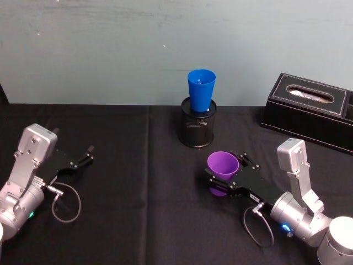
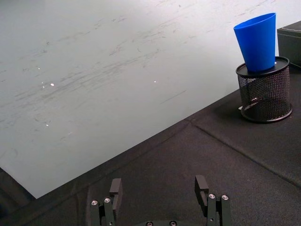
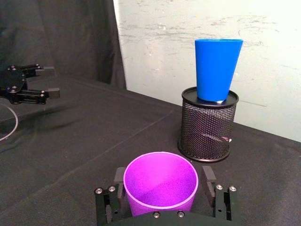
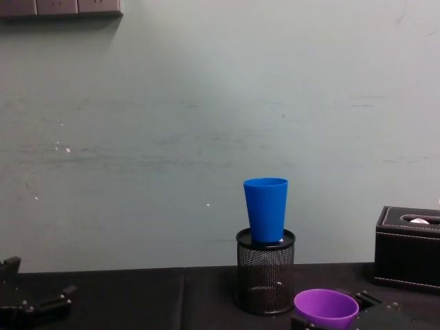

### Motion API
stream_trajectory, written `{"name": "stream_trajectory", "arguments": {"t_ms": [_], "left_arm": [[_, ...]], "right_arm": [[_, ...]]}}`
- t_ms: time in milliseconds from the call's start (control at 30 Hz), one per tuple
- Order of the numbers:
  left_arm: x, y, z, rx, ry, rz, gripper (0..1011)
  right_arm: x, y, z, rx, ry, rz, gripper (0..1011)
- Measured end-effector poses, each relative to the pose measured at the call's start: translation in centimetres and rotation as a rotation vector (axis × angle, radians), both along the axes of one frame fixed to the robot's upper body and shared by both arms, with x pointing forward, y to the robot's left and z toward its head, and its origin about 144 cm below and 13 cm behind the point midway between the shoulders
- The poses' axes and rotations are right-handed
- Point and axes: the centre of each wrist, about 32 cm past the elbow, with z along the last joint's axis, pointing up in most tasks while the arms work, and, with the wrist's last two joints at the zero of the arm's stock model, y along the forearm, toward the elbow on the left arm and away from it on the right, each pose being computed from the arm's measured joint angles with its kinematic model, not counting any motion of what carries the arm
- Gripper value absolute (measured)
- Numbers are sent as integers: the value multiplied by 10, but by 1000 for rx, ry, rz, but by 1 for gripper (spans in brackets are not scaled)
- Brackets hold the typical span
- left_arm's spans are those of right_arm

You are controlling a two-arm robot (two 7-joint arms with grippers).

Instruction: Pick up one cup with a gripper and tap it against the other cup.

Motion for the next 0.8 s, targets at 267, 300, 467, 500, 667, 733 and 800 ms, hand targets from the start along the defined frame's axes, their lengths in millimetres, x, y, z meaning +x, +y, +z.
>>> {"name": "stream_trajectory", "arguments": {"t_ms": [267,300,467,500,667,733,800], "left_arm": [[0,0,0,0,0,0,1011],[0,0,0,0,0,0,1011],[0,0,0,0,0,0,1011],[0,0,0,0,0,0,1011],[0,0,0,0,0,0,1011],[0,0,0,0,0,0,1011],[0,0,0,0,0,0,1011]], "right_arm": [[0,0,0,0,0,0,1002],[0,0,0,0,0,0,1002],[0,0,0,0,0,0,1002],[0,0,0,0,0,0,1003],[0,0,0,2,-12,19,1003],[0,1,0,8,-24,32,1003],[-1,1,1,12,-33,37,1003]]}}
